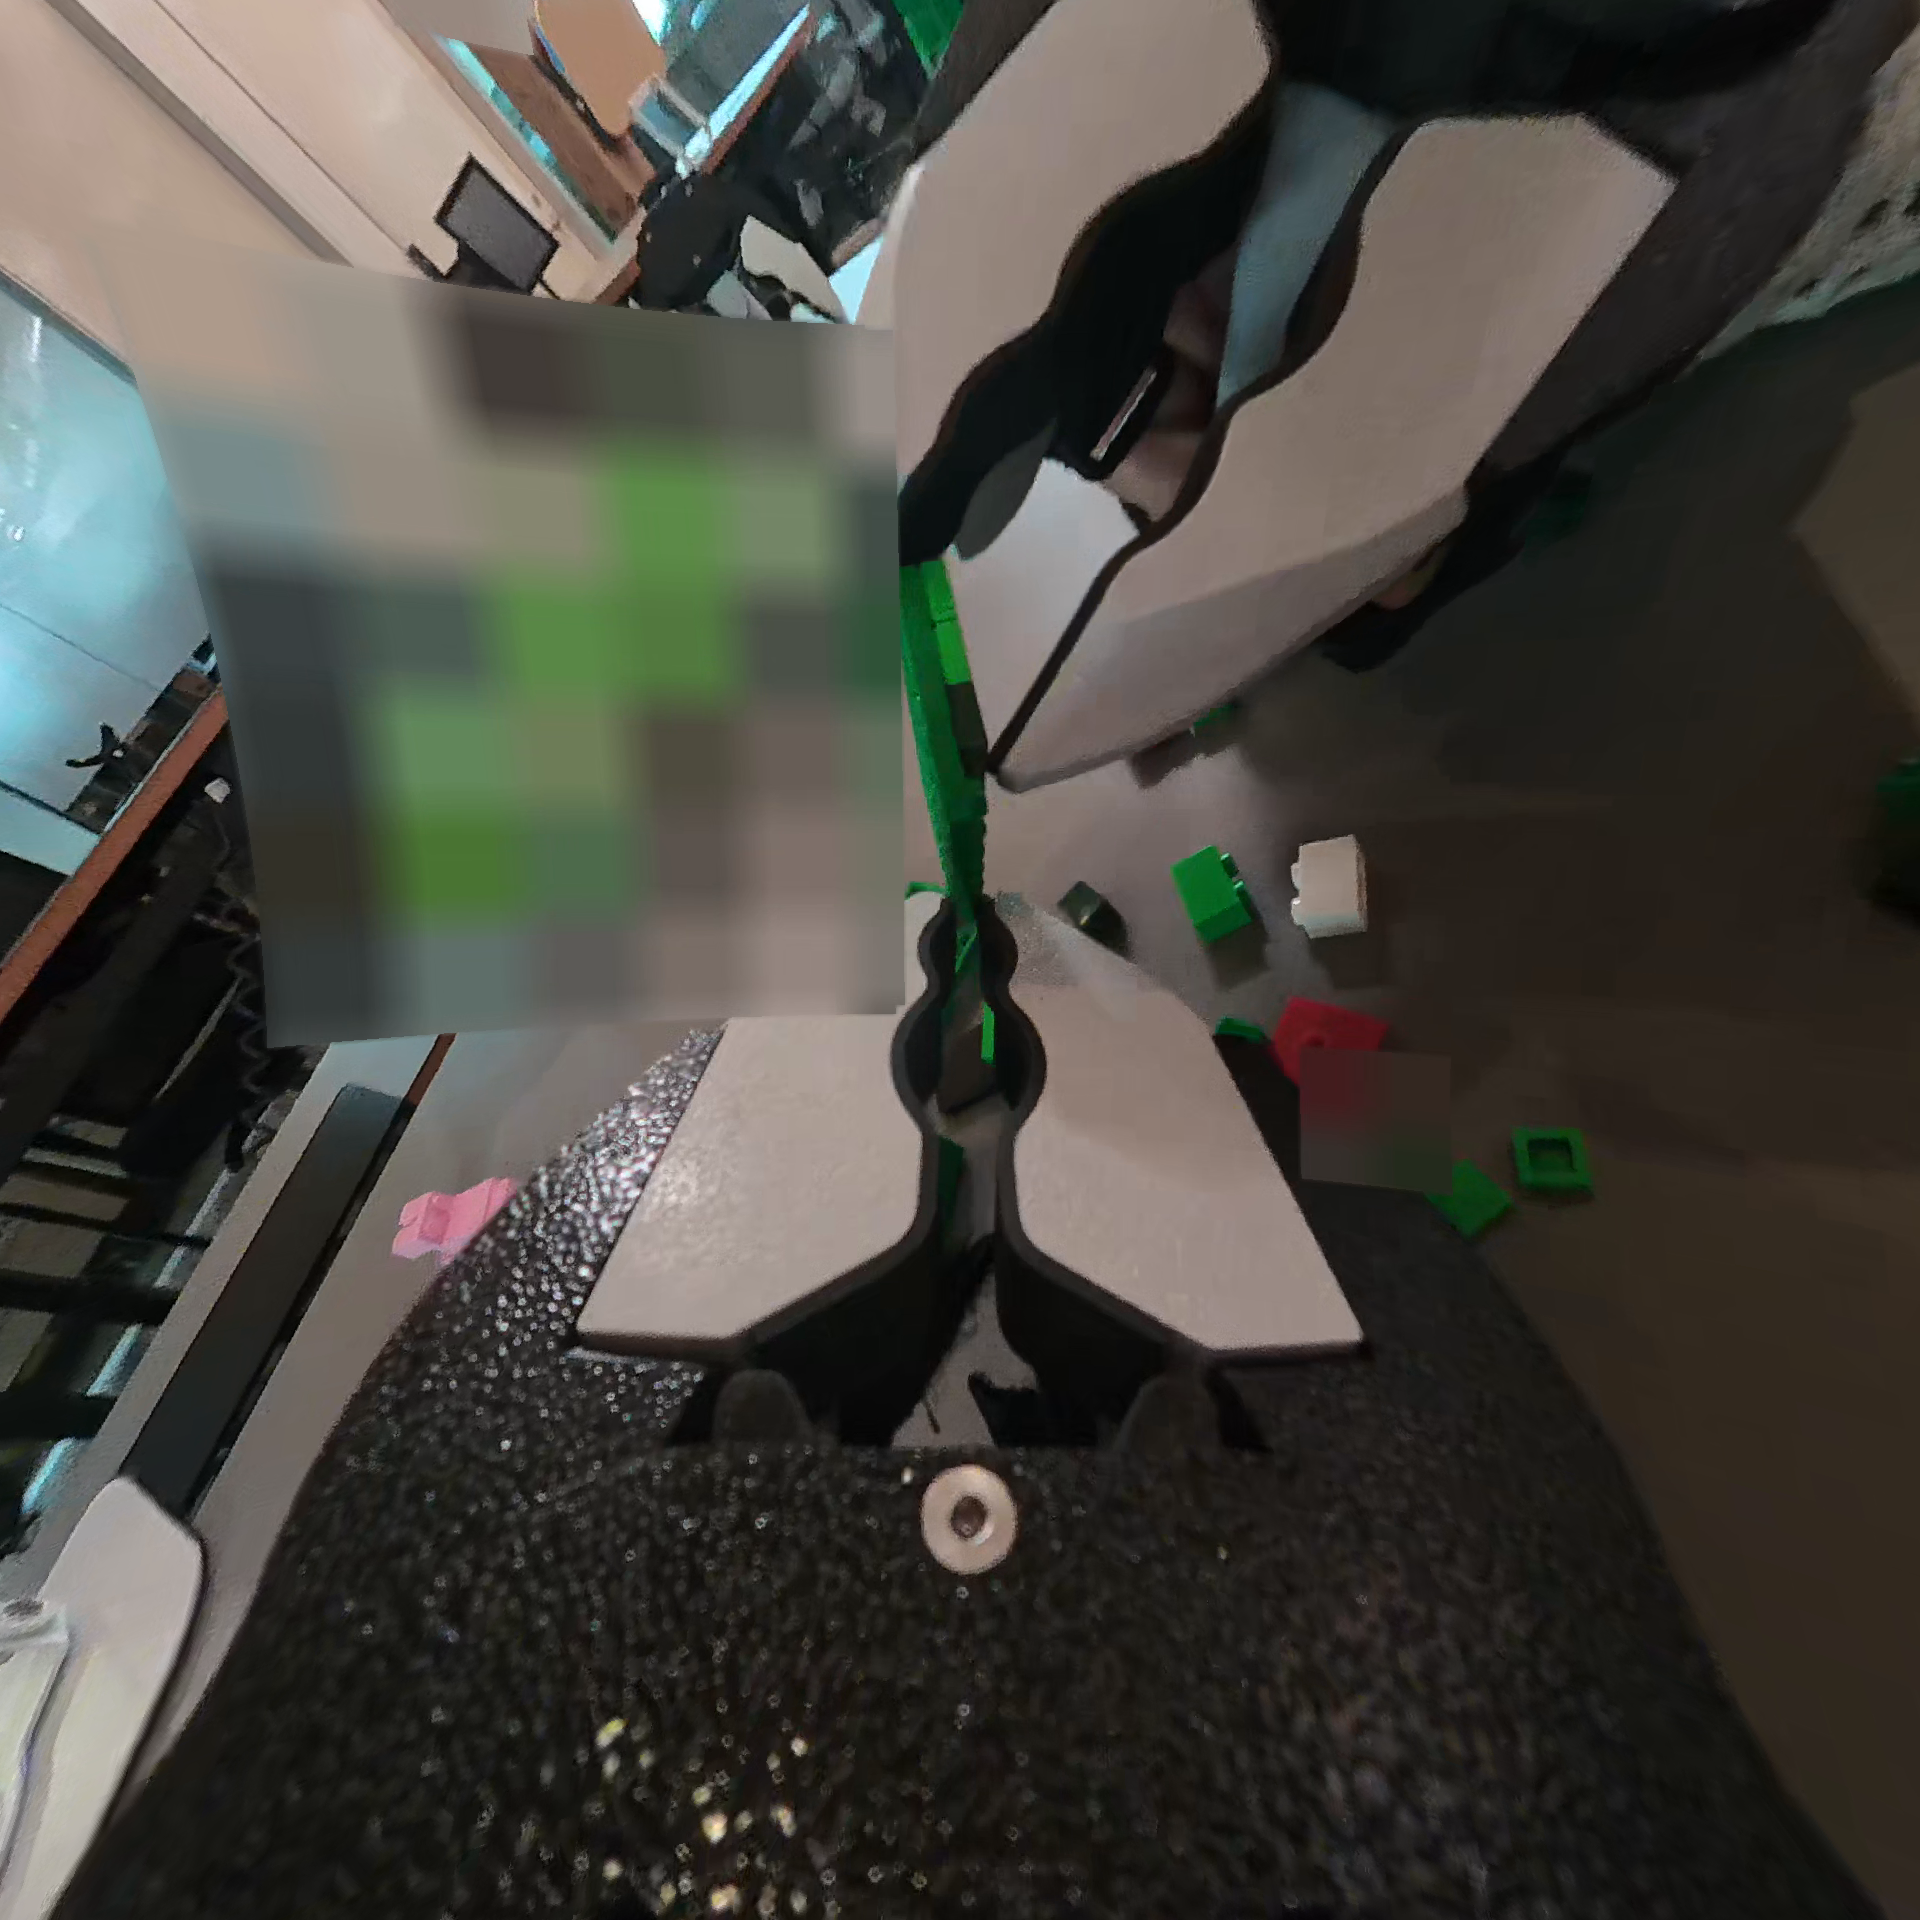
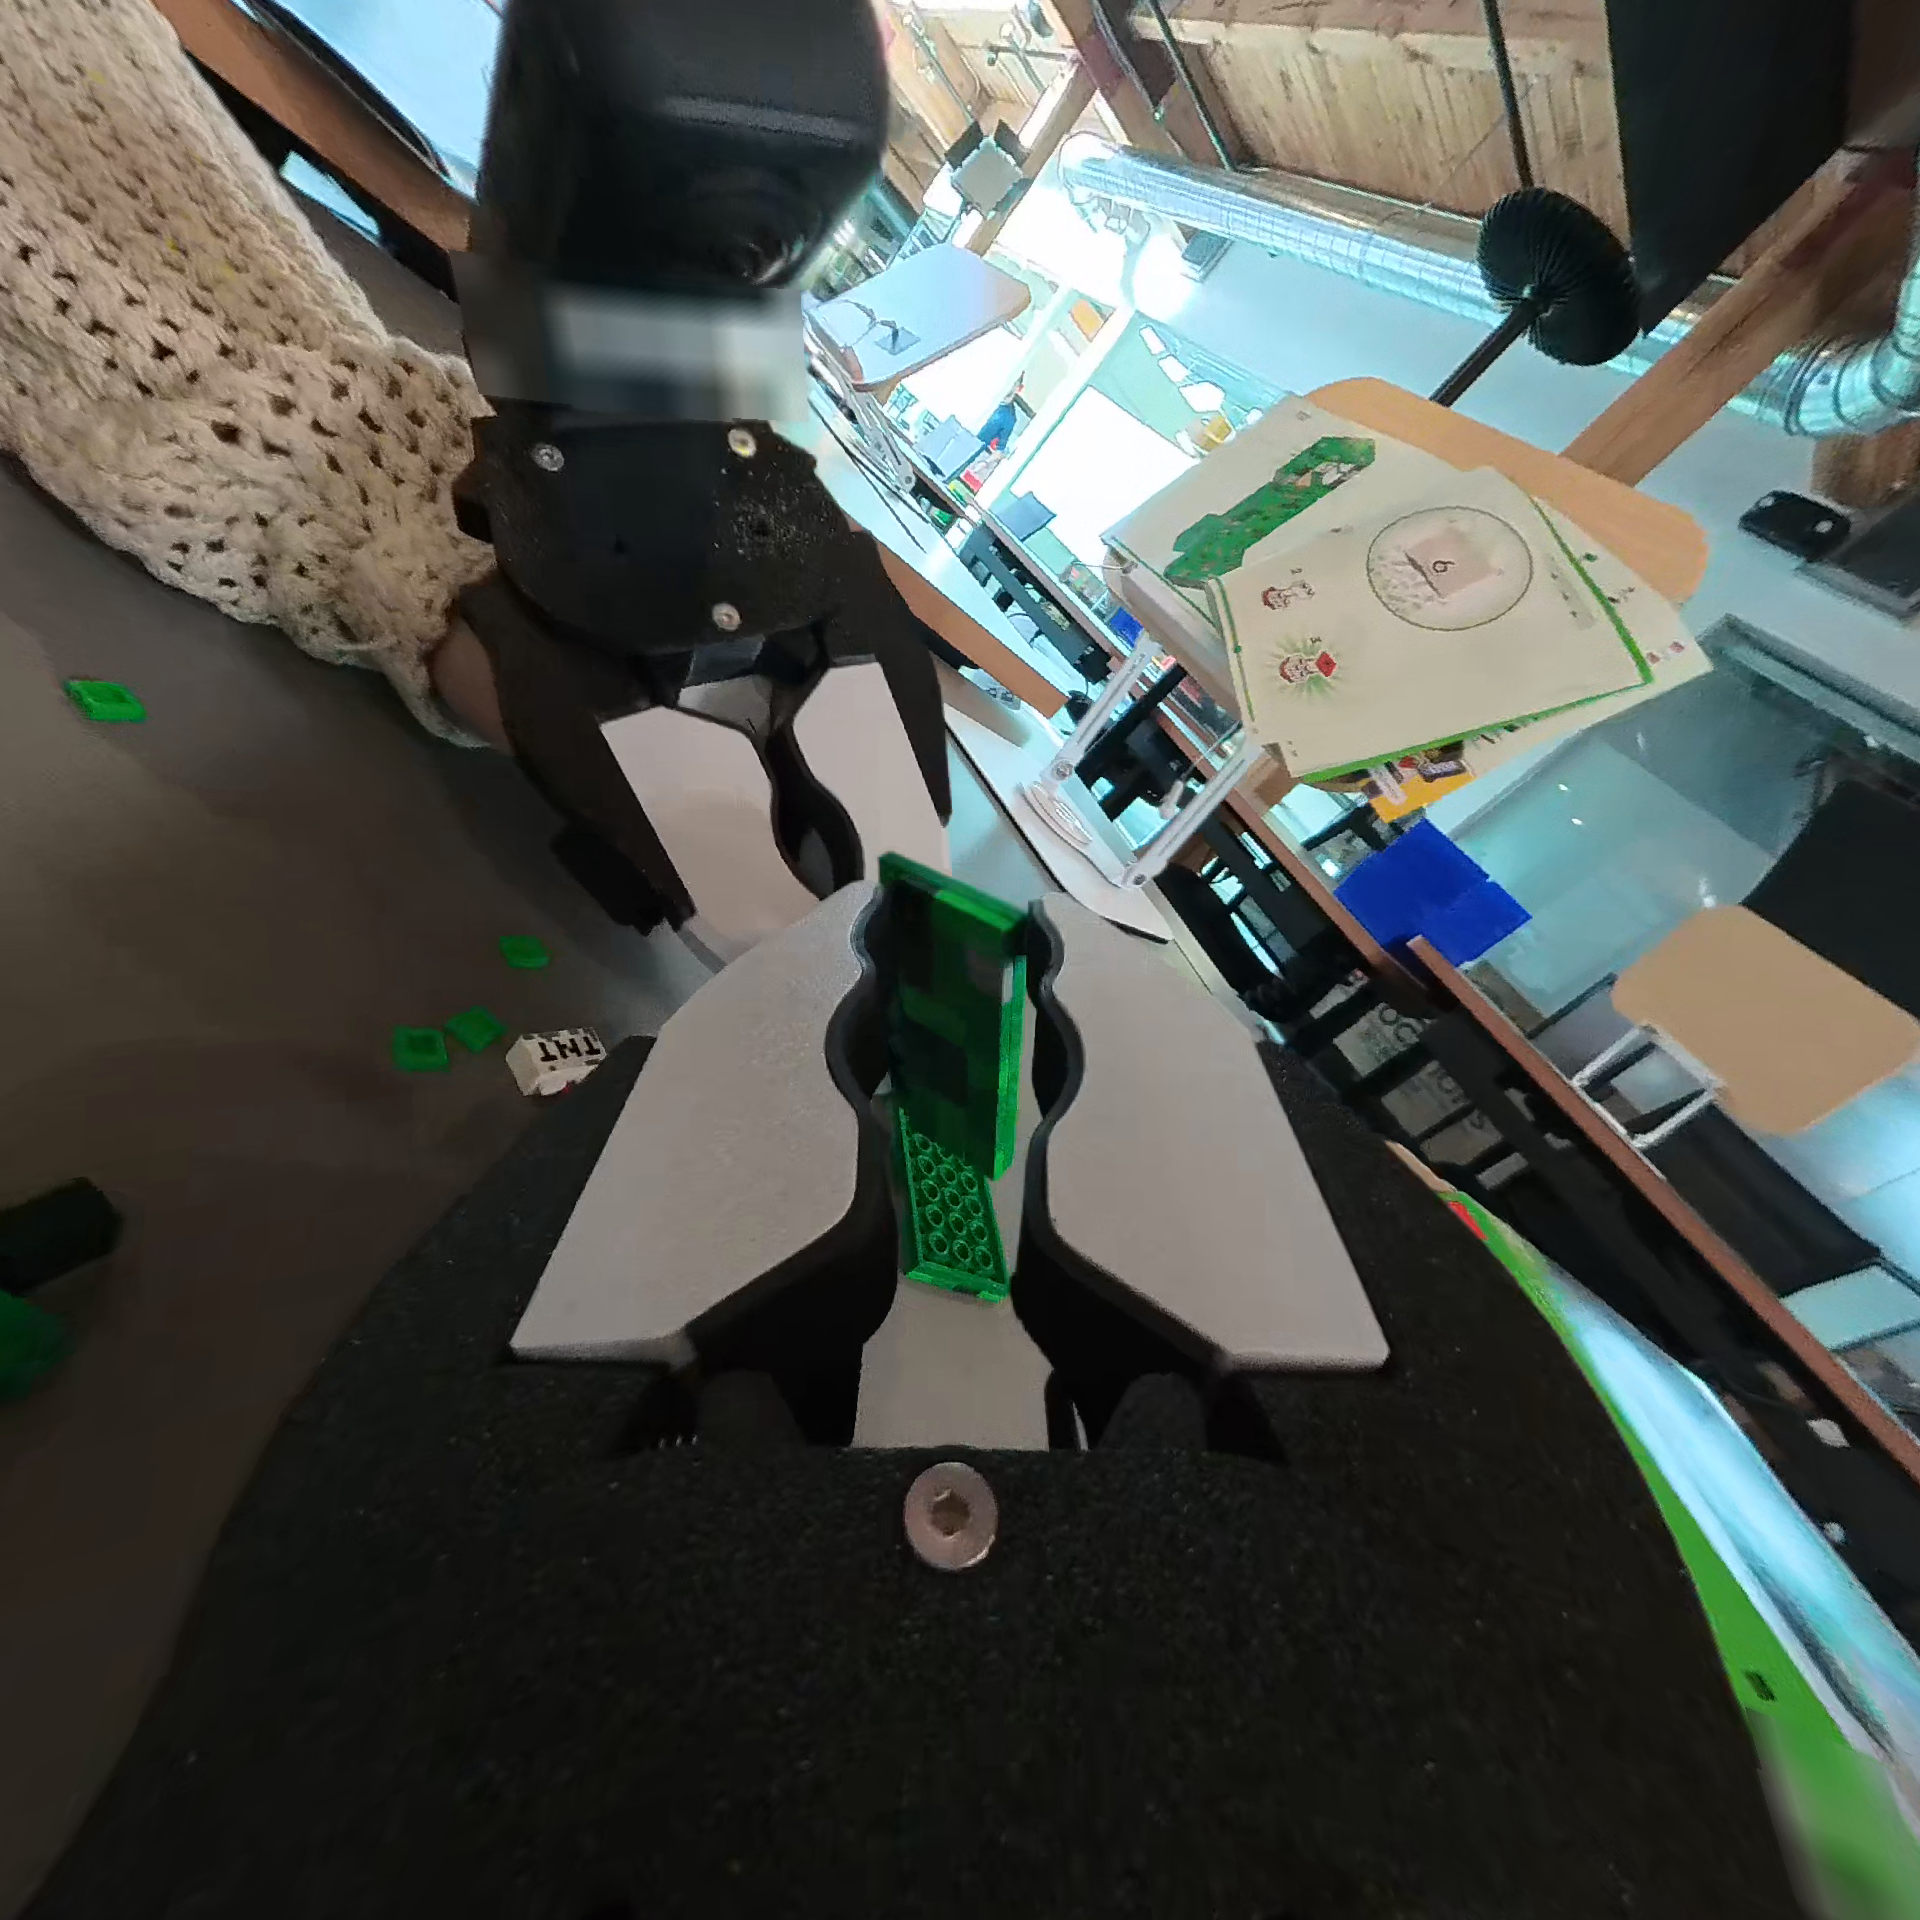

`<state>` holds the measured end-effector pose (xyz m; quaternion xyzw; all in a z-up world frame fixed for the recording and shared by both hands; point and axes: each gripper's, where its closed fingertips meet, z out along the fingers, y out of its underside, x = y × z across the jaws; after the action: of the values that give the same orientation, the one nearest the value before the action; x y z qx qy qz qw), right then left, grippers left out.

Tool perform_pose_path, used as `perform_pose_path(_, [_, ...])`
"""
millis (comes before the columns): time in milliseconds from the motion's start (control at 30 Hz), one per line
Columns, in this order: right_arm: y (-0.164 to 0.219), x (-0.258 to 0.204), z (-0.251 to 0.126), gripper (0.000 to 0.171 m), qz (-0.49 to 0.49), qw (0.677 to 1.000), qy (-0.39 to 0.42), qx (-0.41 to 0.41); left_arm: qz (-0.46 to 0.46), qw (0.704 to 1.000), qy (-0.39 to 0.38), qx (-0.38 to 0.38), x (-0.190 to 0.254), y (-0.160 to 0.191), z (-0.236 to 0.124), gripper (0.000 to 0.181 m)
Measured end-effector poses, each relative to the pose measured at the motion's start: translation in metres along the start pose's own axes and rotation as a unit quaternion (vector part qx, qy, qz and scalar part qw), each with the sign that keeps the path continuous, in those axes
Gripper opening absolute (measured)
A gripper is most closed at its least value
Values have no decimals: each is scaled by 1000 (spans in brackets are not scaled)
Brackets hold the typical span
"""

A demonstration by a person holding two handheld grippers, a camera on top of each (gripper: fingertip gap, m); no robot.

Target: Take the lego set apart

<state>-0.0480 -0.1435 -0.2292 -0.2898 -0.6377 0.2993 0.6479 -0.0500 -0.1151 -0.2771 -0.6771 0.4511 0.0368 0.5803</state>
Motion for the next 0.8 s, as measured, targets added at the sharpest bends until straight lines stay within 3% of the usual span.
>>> perform_pose_path(167, [5,-3,2,22,-27,999,3,-22,72,996,-42,-42,-5,8,1,3])
perform_pose_path(400, [15,-2,3,23,-90,994,11,-53,94,991,-60,-71,-11,18,3,3])
perform_pose_path(567, [43,-5,4,12,-172,976,-3,-136,227,957,-124,-132,-25,30,0,3])
perform_pose_path(667, [40,-3,4,6,-160,977,1,-140,212,957,-176,-96,-38,18,-4,5])
perform_pose_path(733, [29,9,1,6,-81,991,19,-109,168,959,-223,-42,-51,2,-12,25])
perform_pose_path(800, [16,20,-3,6,53,997,13,-54,136,964,-230,6,-54,-9,-15,64])
